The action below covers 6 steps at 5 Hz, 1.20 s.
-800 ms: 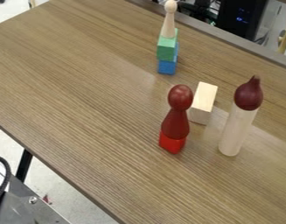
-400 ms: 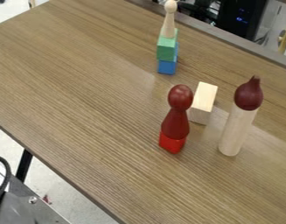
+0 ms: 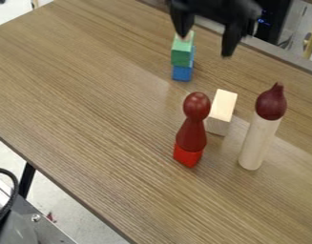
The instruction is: Put the white arch on the left side of the table
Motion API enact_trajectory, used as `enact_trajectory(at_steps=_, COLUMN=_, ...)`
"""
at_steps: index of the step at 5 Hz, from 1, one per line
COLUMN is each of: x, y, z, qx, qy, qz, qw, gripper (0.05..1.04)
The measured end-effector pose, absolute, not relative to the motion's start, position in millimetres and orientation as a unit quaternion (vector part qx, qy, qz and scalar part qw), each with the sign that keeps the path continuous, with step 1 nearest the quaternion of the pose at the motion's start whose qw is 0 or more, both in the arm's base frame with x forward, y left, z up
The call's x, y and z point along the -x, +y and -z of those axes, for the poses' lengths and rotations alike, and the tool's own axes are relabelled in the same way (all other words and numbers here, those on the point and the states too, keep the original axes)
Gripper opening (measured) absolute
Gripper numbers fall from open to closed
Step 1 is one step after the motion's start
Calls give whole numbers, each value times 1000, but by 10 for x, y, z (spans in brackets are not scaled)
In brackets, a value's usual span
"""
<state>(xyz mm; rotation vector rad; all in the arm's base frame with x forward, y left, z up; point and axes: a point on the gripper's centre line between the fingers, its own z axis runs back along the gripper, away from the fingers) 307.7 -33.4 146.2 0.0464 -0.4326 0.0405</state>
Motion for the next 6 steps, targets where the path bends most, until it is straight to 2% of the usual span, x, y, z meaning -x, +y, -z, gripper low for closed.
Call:
enact_trajectory(at_steps=2, x=-3019, y=-370, z=-991, qx=-49, qy=-215, qz=-12, qw=975, gripper=999)
enact_trajectory(at_steps=4, x=-3070, y=-416, z=-843, qx=-25, qy=-238, qz=-11, qw=971, gripper=999)
enact_trajectory(at_steps=6, x=-3112, y=-425, z=-686, qx=-23, qy=-230, qz=-9, qw=973, gripper=999)
